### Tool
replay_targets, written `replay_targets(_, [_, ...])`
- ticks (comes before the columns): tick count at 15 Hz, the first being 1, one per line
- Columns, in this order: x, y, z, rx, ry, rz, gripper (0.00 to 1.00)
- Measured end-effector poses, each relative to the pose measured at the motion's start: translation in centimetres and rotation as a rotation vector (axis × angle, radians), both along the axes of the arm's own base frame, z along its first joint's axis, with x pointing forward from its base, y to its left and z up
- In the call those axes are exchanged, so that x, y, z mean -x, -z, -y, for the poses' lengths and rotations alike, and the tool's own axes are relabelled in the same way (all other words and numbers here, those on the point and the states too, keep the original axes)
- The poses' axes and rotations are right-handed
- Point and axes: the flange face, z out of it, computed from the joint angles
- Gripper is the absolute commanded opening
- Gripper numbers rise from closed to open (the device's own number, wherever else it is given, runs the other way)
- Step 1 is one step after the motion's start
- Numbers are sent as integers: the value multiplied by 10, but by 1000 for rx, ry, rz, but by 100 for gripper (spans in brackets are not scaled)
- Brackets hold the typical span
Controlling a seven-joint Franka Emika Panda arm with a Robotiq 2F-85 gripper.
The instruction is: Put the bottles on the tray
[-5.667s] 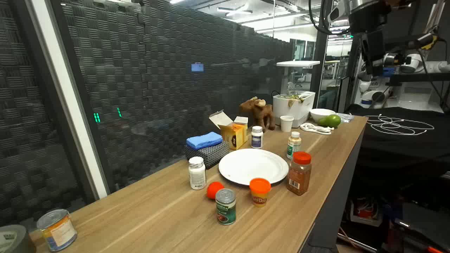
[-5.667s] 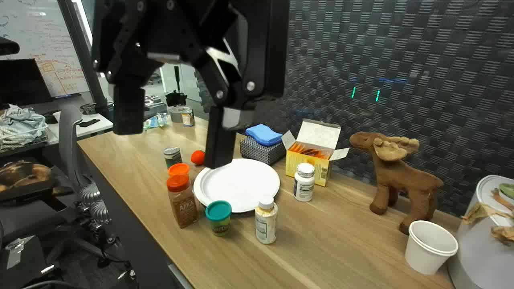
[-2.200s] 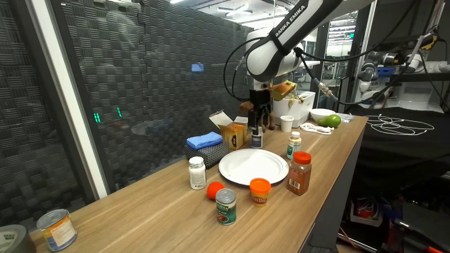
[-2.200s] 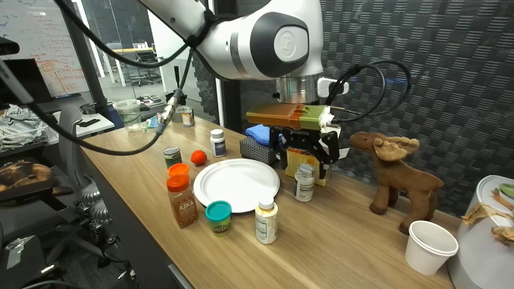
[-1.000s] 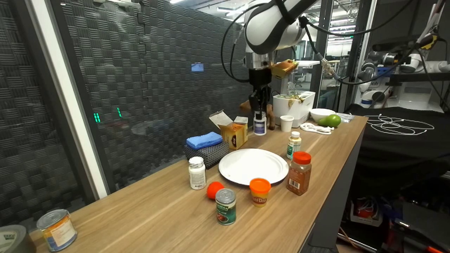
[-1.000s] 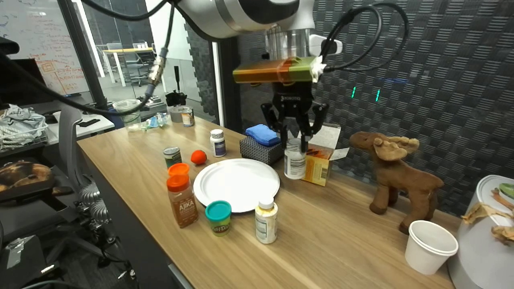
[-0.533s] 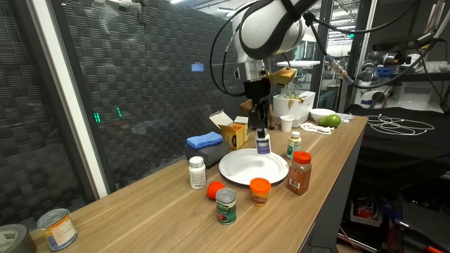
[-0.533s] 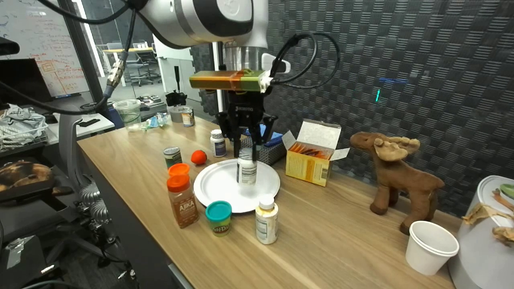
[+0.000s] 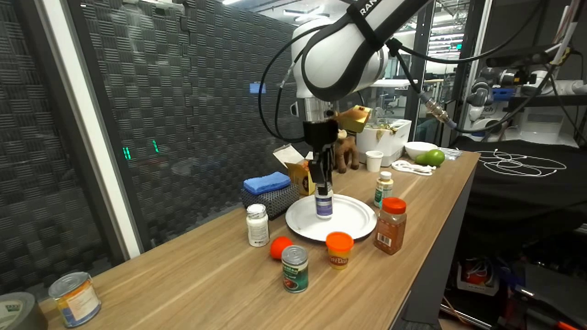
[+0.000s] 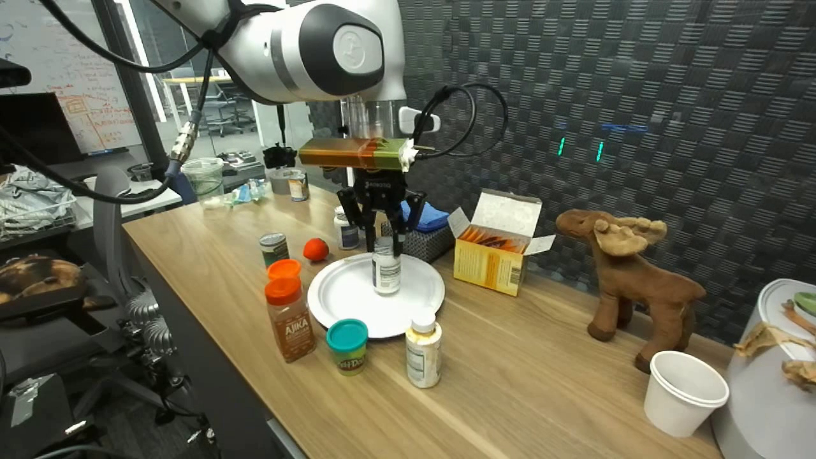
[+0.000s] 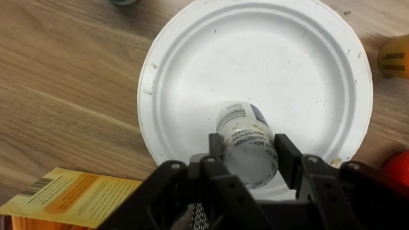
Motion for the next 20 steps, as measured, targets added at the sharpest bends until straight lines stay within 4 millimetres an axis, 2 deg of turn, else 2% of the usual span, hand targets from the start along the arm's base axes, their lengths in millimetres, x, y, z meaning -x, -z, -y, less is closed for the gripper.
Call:
replay_targets(3, [-4,-3,0,-5,0,26,20])
replay_targets(9, [-12,9,2,-24,14,43,20])
replay_targets(15, [-25,9,10,-50,44,83,20])
replay_targets(16, [-26,10,10,-50,44,83,70])
replay_targets(17, [-26,10,10,-50,38,82,71])
replay_targets(20, [-25,12,9,-44,4,73,92])
